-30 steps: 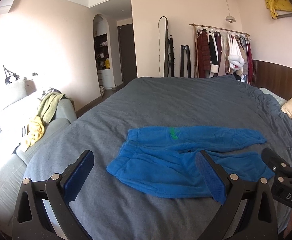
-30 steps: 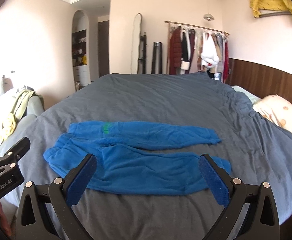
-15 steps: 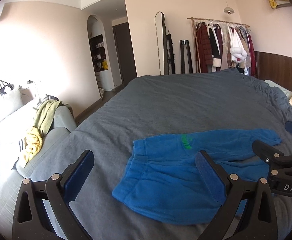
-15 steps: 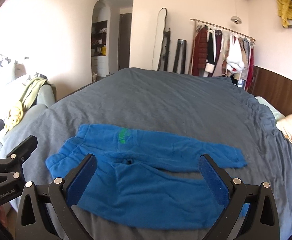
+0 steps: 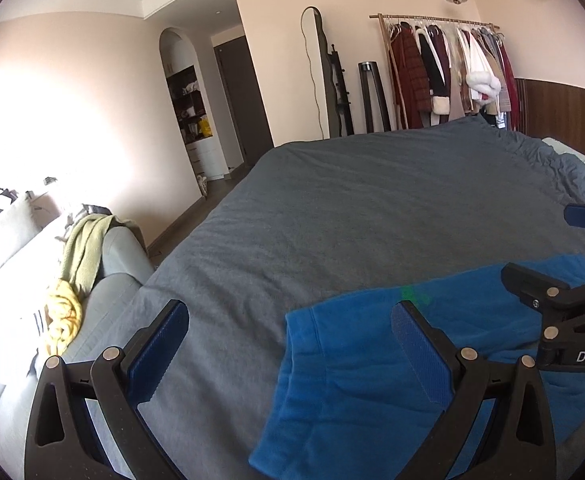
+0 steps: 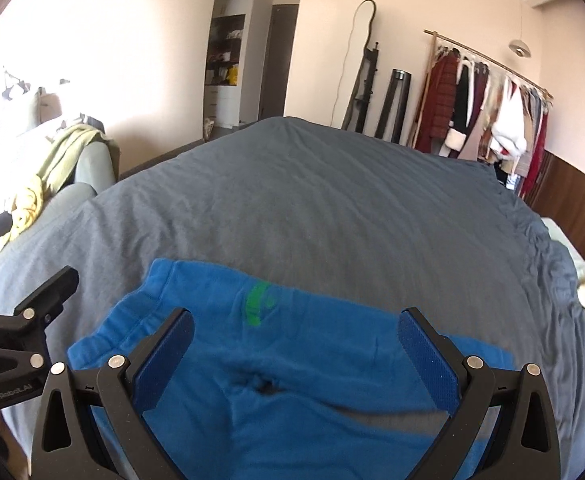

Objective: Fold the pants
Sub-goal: 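Move both tools down toward the waistband of the blue sweatpants, then close the left tool on the waistband edge of the sweatpants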

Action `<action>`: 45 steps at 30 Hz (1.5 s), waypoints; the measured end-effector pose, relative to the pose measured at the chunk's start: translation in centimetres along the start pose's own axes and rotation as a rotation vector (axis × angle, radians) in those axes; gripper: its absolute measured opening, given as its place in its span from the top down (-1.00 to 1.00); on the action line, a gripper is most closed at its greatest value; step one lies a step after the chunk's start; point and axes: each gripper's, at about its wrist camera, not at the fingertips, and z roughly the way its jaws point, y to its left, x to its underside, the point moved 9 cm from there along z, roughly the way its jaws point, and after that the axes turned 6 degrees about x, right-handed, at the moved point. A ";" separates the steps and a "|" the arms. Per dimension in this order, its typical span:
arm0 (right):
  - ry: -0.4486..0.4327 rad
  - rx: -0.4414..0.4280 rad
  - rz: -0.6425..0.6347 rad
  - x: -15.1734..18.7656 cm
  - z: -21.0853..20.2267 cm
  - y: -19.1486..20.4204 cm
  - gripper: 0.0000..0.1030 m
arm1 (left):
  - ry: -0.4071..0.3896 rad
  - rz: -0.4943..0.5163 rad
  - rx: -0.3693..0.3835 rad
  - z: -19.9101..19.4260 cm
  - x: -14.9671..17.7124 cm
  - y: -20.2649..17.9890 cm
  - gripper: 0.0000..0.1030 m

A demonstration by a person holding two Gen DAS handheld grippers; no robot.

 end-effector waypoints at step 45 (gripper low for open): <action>0.334 0.043 -0.007 2.4 21.6 5.5 -0.99 | 0.394 0.007 0.347 24.3 7.3 1.7 -0.14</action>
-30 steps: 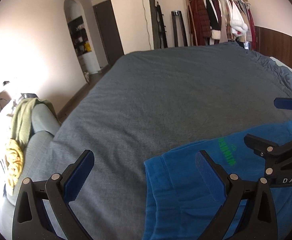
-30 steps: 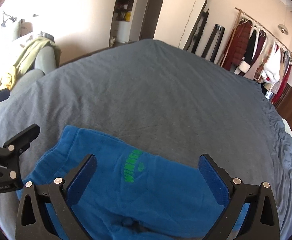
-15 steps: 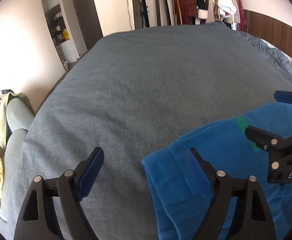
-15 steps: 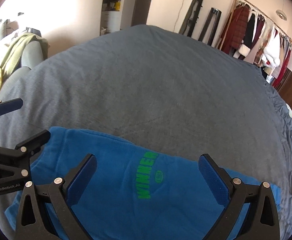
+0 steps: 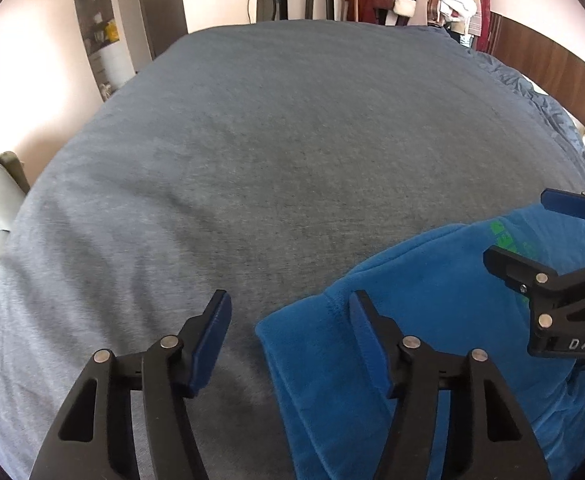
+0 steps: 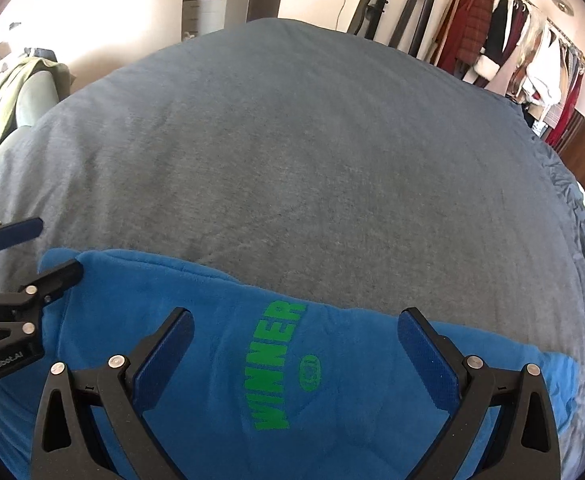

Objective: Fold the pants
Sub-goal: 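Close the left tool on the waistband edge of the sweatpants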

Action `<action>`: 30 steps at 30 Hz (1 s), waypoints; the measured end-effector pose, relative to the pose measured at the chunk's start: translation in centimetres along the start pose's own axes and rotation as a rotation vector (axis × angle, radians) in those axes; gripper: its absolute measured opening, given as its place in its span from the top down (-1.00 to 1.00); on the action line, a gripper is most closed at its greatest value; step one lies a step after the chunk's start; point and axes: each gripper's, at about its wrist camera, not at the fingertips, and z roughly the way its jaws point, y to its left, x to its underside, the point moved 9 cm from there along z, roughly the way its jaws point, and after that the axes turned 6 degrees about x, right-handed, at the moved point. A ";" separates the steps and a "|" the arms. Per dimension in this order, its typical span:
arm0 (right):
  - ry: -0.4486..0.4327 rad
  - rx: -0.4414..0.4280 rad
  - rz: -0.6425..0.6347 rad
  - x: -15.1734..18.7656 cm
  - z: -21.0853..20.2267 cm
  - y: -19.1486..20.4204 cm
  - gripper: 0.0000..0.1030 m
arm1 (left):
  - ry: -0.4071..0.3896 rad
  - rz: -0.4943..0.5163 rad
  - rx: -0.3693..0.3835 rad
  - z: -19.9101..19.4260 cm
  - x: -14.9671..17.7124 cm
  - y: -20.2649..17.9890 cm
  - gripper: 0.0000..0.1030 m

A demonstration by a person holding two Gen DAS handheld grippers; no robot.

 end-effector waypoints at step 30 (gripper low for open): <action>-0.080 -0.075 0.113 4.4 -9.7 -2.3 -1.00 | -0.271 0.237 -0.029 -14.6 1.7 -7.0 0.93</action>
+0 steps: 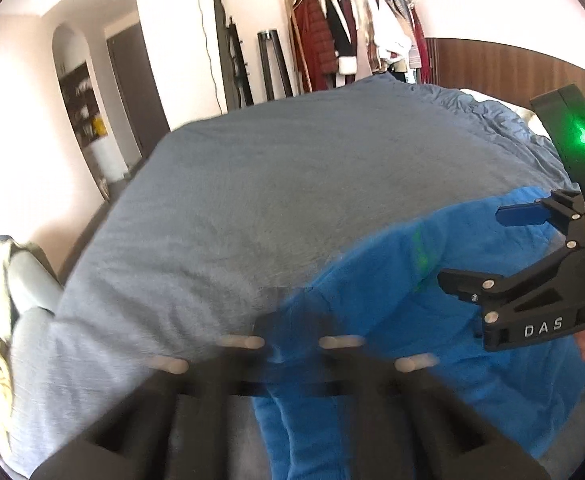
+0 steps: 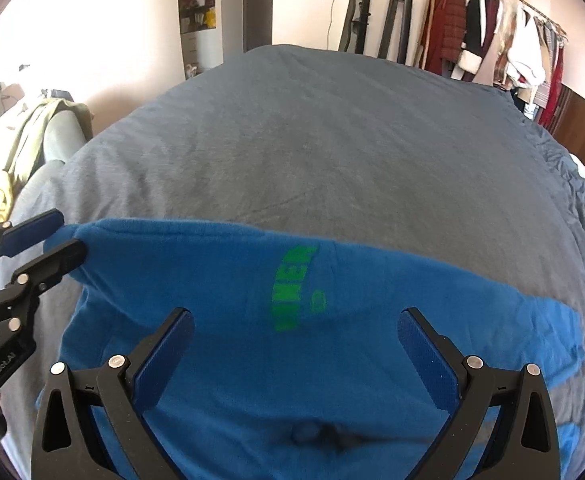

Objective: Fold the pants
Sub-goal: 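Close the left tool on the waistband edge of the sweatpants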

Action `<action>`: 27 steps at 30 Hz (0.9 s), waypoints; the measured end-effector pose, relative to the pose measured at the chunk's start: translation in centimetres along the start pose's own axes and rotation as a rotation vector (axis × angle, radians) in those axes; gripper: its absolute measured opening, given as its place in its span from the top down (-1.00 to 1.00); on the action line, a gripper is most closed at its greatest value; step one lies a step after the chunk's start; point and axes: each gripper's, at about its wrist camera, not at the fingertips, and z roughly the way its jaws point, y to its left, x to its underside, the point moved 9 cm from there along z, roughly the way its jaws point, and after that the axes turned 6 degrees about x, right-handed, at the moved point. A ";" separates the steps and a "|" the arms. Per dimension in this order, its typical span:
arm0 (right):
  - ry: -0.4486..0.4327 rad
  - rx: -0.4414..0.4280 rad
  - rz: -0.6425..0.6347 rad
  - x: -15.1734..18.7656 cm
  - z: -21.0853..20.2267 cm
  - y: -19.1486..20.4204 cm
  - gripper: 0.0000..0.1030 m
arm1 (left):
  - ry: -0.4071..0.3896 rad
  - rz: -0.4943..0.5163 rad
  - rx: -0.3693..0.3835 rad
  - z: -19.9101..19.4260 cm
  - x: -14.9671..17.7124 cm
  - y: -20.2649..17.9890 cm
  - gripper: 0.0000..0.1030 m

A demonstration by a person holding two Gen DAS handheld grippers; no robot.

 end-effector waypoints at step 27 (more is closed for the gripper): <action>0.020 0.053 0.094 -1.4 2.8 3.5 -1.00 | 0.130 -0.128 0.146 8.6 3.2 6.3 0.13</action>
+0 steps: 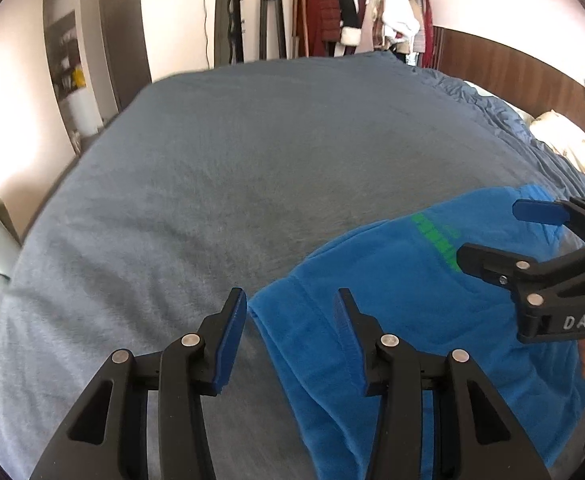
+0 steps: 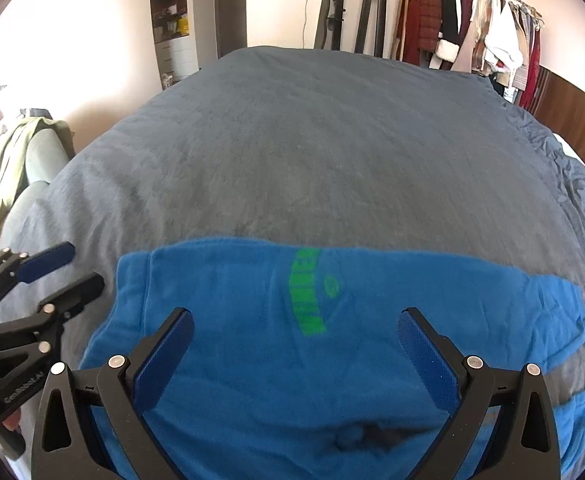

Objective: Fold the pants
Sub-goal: 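Close the left tool on the waistband edge of the sweatpants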

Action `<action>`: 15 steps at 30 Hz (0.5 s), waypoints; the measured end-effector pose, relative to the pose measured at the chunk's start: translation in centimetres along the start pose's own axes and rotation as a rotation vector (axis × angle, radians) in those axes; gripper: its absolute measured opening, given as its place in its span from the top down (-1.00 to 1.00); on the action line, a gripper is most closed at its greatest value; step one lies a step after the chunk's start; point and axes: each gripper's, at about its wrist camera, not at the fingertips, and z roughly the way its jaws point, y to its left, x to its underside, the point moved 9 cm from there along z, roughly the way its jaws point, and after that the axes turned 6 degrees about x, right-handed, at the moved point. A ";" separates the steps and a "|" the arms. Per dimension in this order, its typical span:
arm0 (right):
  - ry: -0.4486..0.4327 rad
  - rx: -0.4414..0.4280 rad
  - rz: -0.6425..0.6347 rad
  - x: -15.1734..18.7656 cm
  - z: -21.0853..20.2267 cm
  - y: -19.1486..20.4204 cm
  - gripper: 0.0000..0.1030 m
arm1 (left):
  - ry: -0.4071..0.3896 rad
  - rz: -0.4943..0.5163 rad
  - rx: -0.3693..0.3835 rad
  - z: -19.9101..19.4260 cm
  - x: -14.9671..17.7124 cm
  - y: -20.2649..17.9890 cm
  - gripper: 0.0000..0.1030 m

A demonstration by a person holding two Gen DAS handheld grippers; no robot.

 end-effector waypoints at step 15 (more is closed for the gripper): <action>0.085 0.004 -0.012 0.4 5.3 2.2 -1.00 | 0.077 -0.133 0.113 4.9 1.3 2.4 0.20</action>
